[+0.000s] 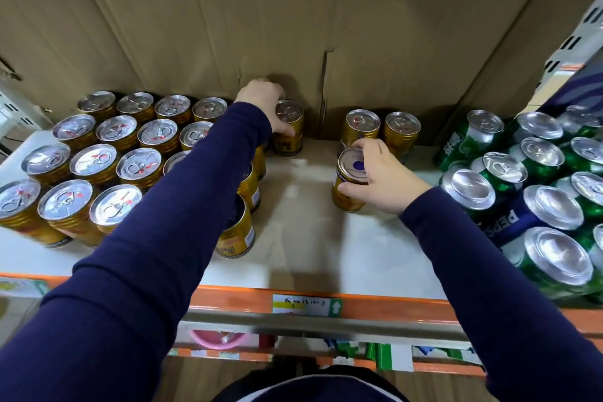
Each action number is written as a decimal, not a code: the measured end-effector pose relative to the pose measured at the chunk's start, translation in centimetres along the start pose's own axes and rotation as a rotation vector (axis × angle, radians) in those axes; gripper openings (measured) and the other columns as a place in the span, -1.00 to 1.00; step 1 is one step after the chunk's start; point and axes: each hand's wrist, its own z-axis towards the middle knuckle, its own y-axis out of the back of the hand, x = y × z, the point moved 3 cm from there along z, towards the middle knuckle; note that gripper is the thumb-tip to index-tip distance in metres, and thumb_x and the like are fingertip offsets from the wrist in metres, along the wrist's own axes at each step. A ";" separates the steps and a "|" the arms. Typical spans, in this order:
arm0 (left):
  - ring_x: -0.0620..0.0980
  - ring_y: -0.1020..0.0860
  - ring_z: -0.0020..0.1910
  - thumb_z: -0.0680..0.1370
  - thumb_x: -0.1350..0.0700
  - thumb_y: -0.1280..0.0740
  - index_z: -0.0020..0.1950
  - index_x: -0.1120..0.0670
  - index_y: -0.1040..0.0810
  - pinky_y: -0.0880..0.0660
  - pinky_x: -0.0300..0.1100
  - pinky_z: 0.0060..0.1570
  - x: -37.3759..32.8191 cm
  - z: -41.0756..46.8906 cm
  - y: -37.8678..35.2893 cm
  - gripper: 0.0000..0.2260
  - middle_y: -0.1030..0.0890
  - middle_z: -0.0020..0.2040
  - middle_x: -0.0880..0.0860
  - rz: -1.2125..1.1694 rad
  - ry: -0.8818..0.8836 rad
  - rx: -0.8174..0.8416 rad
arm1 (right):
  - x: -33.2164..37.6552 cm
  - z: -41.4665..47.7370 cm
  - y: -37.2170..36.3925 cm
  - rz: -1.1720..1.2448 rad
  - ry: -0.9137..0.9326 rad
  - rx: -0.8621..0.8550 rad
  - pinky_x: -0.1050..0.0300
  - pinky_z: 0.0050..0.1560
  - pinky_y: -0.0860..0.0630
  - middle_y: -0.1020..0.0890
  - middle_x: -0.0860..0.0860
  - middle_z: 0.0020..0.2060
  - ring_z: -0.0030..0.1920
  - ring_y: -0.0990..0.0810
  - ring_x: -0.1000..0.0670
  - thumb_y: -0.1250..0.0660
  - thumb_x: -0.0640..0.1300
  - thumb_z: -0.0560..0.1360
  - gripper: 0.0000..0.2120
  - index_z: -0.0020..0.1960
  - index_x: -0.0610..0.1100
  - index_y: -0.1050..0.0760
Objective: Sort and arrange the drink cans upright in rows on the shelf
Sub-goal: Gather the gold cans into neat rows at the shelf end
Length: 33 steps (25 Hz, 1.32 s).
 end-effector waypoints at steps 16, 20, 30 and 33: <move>0.15 -0.37 0.32 0.55 -0.09 -0.23 0.39 0.10 -0.39 -0.39 0.05 0.25 3.9 -12.7 -1.0 -0.54 -0.41 0.37 0.12 -0.099 -0.018 -0.105 | 0.9 -1.9 -2.4 0.113 -0.034 -0.044 0.19 -0.04 -0.46 -0.46 -0.06 0.16 0.07 -0.48 0.00 -0.50 -0.01 0.31 -0.39 0.26 -0.01 -0.31; 0.12 -0.27 0.41 0.57 -0.12 -0.16 0.40 0.03 -0.36 -0.21 0.10 0.35 4.6 -15.9 -1.7 -0.56 -0.34 0.43 0.06 -0.062 0.004 -0.099 | 3.1 -1.4 -3.8 -0.325 -0.003 -0.066 -0.10 0.27 -0.31 -0.42 -0.06 0.28 0.24 -0.36 -0.11 -0.39 0.22 0.33 -0.23 0.43 0.00 -0.20; 0.10 -0.43 0.28 0.56 -0.09 0.06 0.32 0.02 -0.47 -0.31 0.06 0.20 6.4 -20.1 -3.5 -0.52 -0.50 0.32 0.02 -0.016 -0.012 -0.371 | 6.6 1.5 -2.6 0.177 -0.083 -0.293 0.18 -0.02 -0.41 -0.53 -0.03 0.09 0.05 -0.51 0.00 -0.49 0.09 0.35 -0.37 0.27 -0.14 -0.33; 0.10 -0.46 0.24 0.57 -0.06 0.04 0.29 0.02 -0.49 -0.34 0.04 0.15 6.5 -19.9 -3.8 -0.55 -0.52 0.28 0.02 -0.016 -0.026 -0.424 | 6.5 2.6 -3.3 0.124 -0.118 -0.162 0.13 0.00 -0.42 -0.52 -0.08 0.17 0.15 -0.50 -0.08 -0.48 0.10 0.36 -0.33 0.32 -0.14 -0.29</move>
